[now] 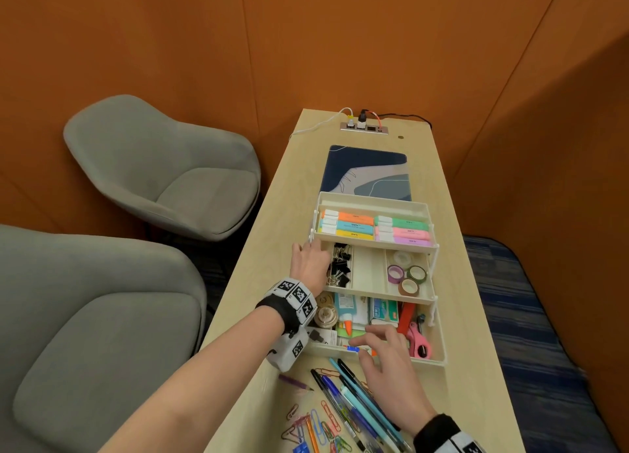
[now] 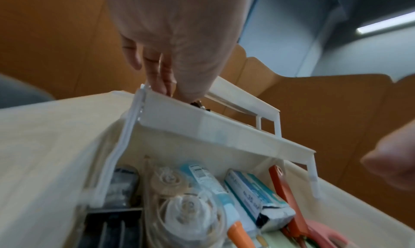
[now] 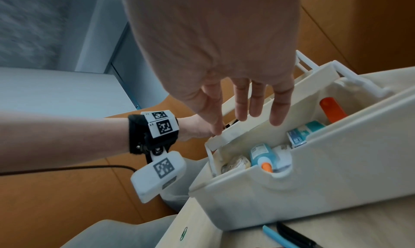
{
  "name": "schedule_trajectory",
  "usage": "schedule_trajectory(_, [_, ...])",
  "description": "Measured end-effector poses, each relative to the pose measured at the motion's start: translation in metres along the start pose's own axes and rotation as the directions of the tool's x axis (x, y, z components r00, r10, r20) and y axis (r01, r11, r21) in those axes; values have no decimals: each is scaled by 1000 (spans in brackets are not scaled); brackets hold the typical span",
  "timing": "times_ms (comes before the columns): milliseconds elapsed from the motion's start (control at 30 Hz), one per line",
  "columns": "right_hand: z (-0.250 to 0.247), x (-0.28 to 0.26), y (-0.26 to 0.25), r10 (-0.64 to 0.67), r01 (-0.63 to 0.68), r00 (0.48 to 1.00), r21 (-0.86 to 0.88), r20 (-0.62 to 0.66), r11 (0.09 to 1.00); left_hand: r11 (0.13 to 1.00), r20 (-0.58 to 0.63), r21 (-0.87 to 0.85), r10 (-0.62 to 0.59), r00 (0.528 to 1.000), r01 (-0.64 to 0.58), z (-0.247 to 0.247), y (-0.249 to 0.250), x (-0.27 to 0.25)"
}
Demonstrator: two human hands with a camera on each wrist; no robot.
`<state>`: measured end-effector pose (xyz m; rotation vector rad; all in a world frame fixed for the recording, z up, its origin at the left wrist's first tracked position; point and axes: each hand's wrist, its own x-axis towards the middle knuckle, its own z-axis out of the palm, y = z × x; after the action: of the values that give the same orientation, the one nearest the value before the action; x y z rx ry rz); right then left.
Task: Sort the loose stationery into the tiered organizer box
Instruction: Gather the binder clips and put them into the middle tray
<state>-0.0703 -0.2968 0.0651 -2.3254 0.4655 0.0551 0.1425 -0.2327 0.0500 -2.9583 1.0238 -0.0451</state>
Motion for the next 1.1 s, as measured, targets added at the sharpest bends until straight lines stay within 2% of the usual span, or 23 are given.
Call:
schedule_trajectory(133, [0, 1, 0, -1, 1, 1000, -1, -3, 1000, 998, -1, 48, 39, 999, -39, -1, -4, 0])
schedule_trajectory(267, [-4, 14, -7, -50, 49, 996, -10, -77, 999, 974, -88, -221, 17, 996, -37, -15, -15, 5])
schedule_trajectory(333, [-9, 32, -10, -125, 116, 986, -82, -115, 990, 942, -134, -331, 12, 991, -56, -25, -18, 8])
schedule_trajectory(467, [-11, 79, -20, -222, 205, 975, -280, -30, 938, 936, -206, -344, 0, 979, -72, -34, -19, 8])
schedule_trajectory(633, [-5, 118, -25, -161, 135, 986, -337, -52, 932, 935, -244, -354, -63, 968, -29, -34, -31, -2])
schedule_trajectory(767, [-5, 137, -29, -89, 91, 996, -355, 22, 931, 924, -224, -383, -84, 971, -9, -34, -44, -12])
schedule_trajectory(933, [-10, 151, -29, 2, 27, 994, -271, 107, 962, 917, -194, -399, -92, 977, 7, -33, -48, -18])
schedule_trajectory(1100, [-22, 156, -29, 87, -85, 996, -101, 20, 991, 913, -186, -408, -101, 977, 17, -35, -49, -19])
